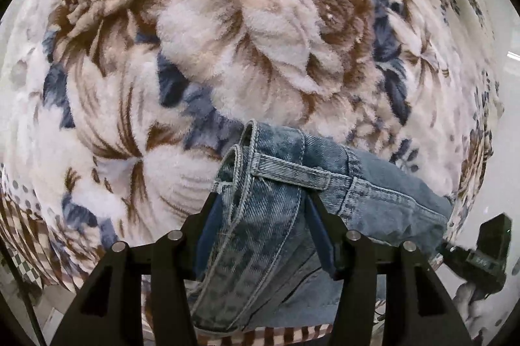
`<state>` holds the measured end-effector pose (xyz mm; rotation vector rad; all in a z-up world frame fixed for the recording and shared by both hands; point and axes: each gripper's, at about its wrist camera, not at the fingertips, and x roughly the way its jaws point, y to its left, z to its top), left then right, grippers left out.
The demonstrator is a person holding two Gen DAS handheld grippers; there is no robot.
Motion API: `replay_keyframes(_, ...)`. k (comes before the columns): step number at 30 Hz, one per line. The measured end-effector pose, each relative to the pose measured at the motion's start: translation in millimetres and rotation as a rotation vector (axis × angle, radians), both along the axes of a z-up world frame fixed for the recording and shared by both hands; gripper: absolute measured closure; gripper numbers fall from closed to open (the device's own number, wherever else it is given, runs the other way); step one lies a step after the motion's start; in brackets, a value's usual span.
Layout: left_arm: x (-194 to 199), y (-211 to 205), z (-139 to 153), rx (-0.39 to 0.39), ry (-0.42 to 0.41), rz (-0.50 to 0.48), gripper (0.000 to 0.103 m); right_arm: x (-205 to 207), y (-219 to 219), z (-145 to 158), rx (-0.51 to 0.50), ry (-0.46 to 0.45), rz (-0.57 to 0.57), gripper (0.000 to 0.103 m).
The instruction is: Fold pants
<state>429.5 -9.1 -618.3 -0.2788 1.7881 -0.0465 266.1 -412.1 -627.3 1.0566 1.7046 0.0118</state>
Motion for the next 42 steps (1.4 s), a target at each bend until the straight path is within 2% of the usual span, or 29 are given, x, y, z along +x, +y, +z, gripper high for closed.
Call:
replay_keyframes(2, 0, 2, -2, -0.005, 0.004, 0.009, 0.052, -9, -15, 9, -0.044, -0.031, -0.099, 0.099)
replay_keyframes(5, 1, 2, -3, -0.018, 0.005, 0.017, 0.052, -23, -42, 23, -0.019, -0.076, -0.286, 0.099)
replay_keyframes(7, 1, 6, -1, -0.017, 0.002, 0.013, 0.052, -26, -45, 23, -0.043, -0.062, -0.279, 0.1)
replay_keyframes(10, 0, 13, 6, -0.021, 0.009, 0.021, 0.052, -11, -33, 20, -0.116, -0.015, -0.138, 0.099)
replay_keyframes(11, -2, 12, 10, -0.029, 0.007, 0.026, 0.052, -9, -35, 21, -0.106, -0.012, -0.133, 0.096)
replay_keyframes(13, -1, 14, 21, -0.03, -0.008, 0.022, 0.052, -2, -31, 23, -0.041, -0.048, -0.174, 0.084)
replay_keyframes(14, 1, 14, 26, -0.035, -0.02, 0.019, 0.052, 4, -31, 21, -0.014, -0.055, -0.183, 0.065)
replay_keyframes(15, 3, 13, 29, -0.041, -0.03, 0.012, 0.052, 12, -28, 14, 0.017, -0.051, -0.177, 0.039)
replay_keyframes(16, 6, 12, 30, -0.041, -0.035, -0.003, 0.052, 20, -21, 5, 0.044, -0.045, -0.167, 0.032)
replay_keyframes(17, 9, 10, 28, -0.042, -0.036, -0.015, 0.052, 30, -11, -7, 0.064, -0.027, -0.142, 0.031)
replay_keyframes(19, 17, 5, 14, -0.039, -0.017, -0.042, 0.052, 44, 4, -29, 0.071, 0.016, -0.057, 0.031)
replay_keyframes(20, 20, 2, 7, -0.04, 0.0, -0.058, 0.052, 53, 14, -33, 0.051, 0.009, -0.014, 0.039)
replay_keyframes(21, 23, -1, -1, -0.038, 0.017, -0.076, 0.052, 57, 20, -31, 0.013, 0.009, 0.036, 0.068)
replay_keyframes(24, 28, -2, -9, -0.031, 0.019, -0.084, 0.056, 80, 41, -11, -0.106, -0.048, 0.144, 0.08)
replay_keyframes(27, 31, -2, 3, 0.015, -0.057, -0.108, 0.071, 94, 45, 15, -0.138, -0.125, 0.15, 0.084)
replay_keyframes(30, 34, 6, 5, 0.019, -0.077, -0.092, 0.072, 118, 48, 29, -0.149, -0.192, 0.156, 0.084)
replay_keyframes(33, 36, 28, 0, 0.001, -0.056, -0.03, 0.07, 137, 50, 16, -0.149, -0.156, 0.19, 0.083)
replay_keyframes(35, 37, 39, 4, -0.025, -0.045, 0.006, 0.069, 139, 47, 4, -0.145, -0.114, 0.242, 0.073)
replay_keyframes(37, 32, 50, 18, -0.051, -0.062, 0.039, 0.069, 127, 33, 8, -0.14, -0.123, 0.255, 0.049)
replay_keyframes(38, 30, 50, 26, -0.055, -0.086, 0.048, 0.069, 122, 31, 12, -0.143, -0.154, 0.25, 0.023)
replay_keyframes(39, 27, 55, 38, -0.058, -0.122, 0.054, 0.069, 115, 28, 20, -0.151, -0.186, 0.247, 0.009)
replay_keyframes(40, 22, 61, 52, -0.065, -0.18, 0.06, 0.067, 108, 27, 27, -0.151, -0.213, 0.251, 0.009)
replay_keyframes(42, 13, 72, 70, -0.087, -0.273, 0.077, 0.041, 94, 25, 34, -0.155, -0.247, 0.238, 0.009)
